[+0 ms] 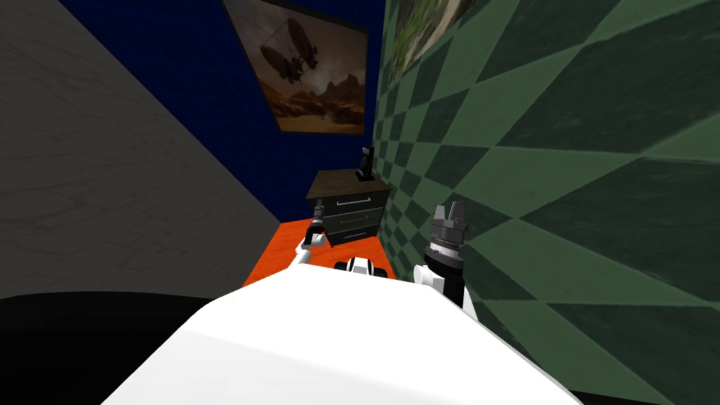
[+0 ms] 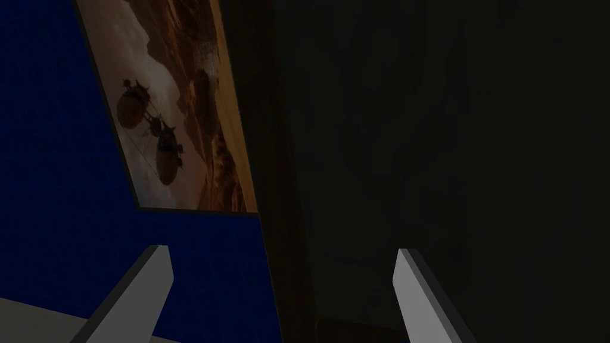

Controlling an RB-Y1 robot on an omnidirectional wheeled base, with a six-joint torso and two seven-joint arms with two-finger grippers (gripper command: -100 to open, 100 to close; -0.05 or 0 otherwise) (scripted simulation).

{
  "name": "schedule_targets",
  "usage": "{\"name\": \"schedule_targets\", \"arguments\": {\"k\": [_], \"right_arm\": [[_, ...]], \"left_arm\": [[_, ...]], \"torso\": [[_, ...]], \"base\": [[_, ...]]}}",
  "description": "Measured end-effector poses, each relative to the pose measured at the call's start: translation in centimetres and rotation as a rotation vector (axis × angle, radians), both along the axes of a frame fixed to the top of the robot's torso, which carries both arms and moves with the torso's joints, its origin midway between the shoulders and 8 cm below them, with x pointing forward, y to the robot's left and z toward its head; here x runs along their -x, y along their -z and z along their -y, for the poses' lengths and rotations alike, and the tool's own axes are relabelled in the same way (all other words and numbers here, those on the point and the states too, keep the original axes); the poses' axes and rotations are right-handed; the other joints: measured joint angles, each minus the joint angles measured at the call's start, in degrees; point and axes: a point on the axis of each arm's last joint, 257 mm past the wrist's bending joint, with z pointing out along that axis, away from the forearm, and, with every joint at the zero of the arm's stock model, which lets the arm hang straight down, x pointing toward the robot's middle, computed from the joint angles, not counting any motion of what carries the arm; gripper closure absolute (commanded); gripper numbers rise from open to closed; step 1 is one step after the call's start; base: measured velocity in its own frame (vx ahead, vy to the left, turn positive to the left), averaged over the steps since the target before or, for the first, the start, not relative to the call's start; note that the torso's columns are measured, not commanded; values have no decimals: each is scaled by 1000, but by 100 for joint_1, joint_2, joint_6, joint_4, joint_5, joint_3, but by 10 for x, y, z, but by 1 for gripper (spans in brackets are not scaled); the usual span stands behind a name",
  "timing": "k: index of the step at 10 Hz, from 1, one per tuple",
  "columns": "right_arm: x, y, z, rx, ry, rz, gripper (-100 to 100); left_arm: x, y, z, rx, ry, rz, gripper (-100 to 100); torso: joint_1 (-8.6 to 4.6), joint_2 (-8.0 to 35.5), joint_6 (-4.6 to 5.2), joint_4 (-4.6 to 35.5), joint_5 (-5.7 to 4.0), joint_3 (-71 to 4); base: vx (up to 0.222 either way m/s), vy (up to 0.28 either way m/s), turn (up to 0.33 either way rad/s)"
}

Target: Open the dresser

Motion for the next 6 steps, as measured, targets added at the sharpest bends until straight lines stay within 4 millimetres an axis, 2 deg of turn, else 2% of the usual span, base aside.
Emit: {"name": "schedule_targets", "arguments": {"k": [6], "right_arm": [[0,0,0,0,0,0,0]], "left_arm": [[-15,35,10,71,-28,-54,-100]], "torso": [[1,-6,1,-2,-1,-5]], "base": [[45,-85,54]]}}
